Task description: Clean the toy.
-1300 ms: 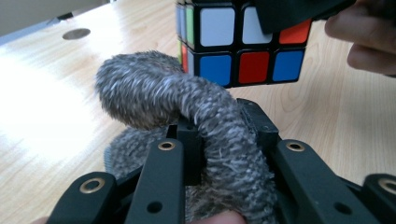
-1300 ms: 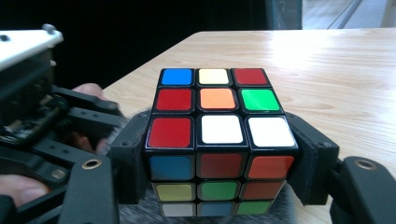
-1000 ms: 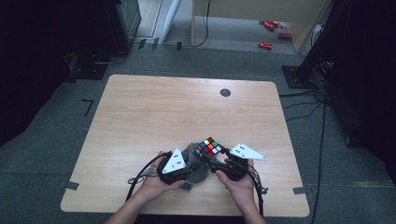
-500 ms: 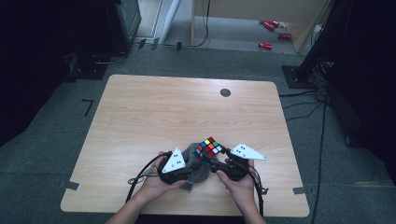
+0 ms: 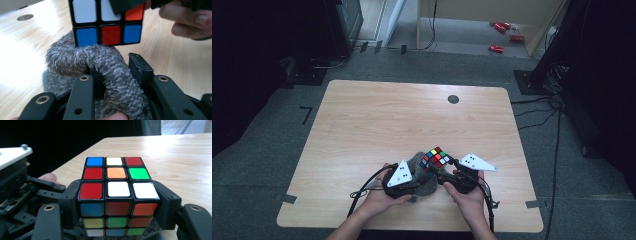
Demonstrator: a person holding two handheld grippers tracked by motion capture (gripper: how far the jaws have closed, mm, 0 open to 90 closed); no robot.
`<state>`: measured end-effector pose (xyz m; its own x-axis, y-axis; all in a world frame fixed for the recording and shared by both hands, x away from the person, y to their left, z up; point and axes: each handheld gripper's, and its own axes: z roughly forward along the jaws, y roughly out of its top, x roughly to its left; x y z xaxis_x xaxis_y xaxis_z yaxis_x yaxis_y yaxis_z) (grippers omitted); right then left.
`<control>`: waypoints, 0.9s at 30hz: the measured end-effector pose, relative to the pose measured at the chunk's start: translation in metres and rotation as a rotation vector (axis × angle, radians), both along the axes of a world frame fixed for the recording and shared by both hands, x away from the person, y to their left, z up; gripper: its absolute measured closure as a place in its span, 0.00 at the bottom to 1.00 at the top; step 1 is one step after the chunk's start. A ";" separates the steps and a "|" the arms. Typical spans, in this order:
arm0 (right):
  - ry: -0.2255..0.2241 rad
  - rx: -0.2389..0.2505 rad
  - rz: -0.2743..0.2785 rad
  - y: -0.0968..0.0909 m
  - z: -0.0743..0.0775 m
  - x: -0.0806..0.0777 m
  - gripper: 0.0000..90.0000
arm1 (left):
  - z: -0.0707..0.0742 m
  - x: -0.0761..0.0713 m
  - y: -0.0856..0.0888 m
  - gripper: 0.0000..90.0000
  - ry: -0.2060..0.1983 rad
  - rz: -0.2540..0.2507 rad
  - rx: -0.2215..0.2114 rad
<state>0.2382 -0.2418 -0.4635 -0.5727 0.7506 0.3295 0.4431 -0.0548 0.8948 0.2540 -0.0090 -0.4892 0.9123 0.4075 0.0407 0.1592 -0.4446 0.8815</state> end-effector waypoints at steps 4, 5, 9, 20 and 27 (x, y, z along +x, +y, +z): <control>-0.004 -0.047 -0.032 -0.004 -0.001 0.001 0.38 | 0.002 0.008 0.009 0.74 0.008 0.065 0.007; -0.001 -0.044 -0.035 -0.005 -0.001 0.001 0.38 | 0.002 0.010 0.011 0.72 0.010 0.072 0.015; -0.006 -0.032 -0.044 -0.009 0.002 0.001 0.38 | -0.001 0.015 0.012 0.60 0.015 0.095 0.106; -0.021 -0.019 -0.046 -0.013 0.007 0.001 0.38 | -0.003 0.035 0.039 0.42 0.122 0.169 0.203; -0.018 -0.020 -0.044 -0.012 0.006 0.002 0.38 | -0.009 0.048 0.054 0.15 0.170 0.345 0.287</control>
<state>0.2406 -0.2541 -0.4572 -0.5448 0.7813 0.3046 0.4246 -0.0562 0.9036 0.3016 0.0447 -0.4978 0.7294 0.6816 0.0577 0.4712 -0.5619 0.6799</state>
